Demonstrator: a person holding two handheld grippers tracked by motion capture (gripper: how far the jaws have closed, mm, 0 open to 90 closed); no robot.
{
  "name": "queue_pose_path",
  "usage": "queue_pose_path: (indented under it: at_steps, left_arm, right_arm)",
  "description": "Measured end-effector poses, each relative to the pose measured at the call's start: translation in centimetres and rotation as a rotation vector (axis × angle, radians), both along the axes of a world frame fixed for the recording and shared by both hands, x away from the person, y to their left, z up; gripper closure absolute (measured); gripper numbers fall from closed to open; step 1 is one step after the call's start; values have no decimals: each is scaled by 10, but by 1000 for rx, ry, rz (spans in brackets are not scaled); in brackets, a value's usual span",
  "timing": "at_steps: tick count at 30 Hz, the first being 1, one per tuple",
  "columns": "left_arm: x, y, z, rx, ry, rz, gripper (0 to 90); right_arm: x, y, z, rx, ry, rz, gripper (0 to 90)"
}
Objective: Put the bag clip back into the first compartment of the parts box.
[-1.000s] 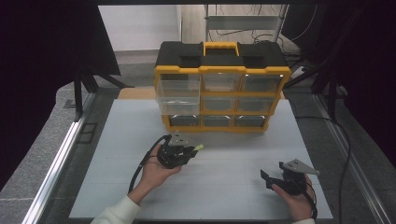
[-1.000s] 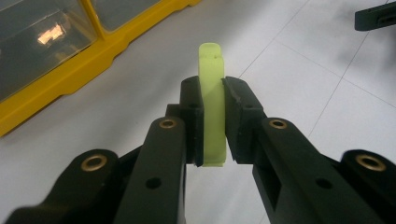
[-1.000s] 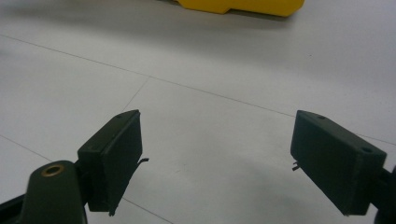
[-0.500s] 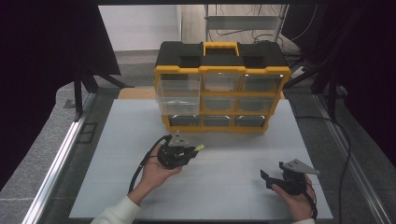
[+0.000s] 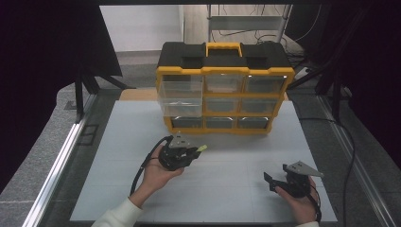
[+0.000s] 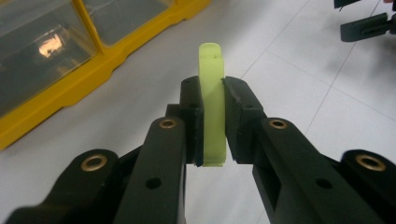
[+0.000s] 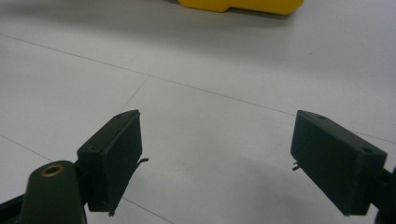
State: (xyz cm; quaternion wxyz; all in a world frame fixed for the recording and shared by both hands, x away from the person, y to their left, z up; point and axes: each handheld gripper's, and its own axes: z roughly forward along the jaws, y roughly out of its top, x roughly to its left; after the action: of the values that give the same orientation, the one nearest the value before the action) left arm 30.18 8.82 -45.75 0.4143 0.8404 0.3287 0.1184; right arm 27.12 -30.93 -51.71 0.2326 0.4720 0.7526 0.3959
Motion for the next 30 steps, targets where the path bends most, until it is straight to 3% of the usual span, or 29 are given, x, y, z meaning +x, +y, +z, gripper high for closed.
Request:
queue_pose_path:
  at_steps: [21, 30]
  left_arm:
    - [-2, 7, 10, -37, -26, 12, 782]
    - [-3, 17, 22, -75, -53, 32, 782]
  right_arm:
    - [0, 0, 0, -2, -2, -1, 166]
    - [0, 0, 0, 1, -1, -3, 165]
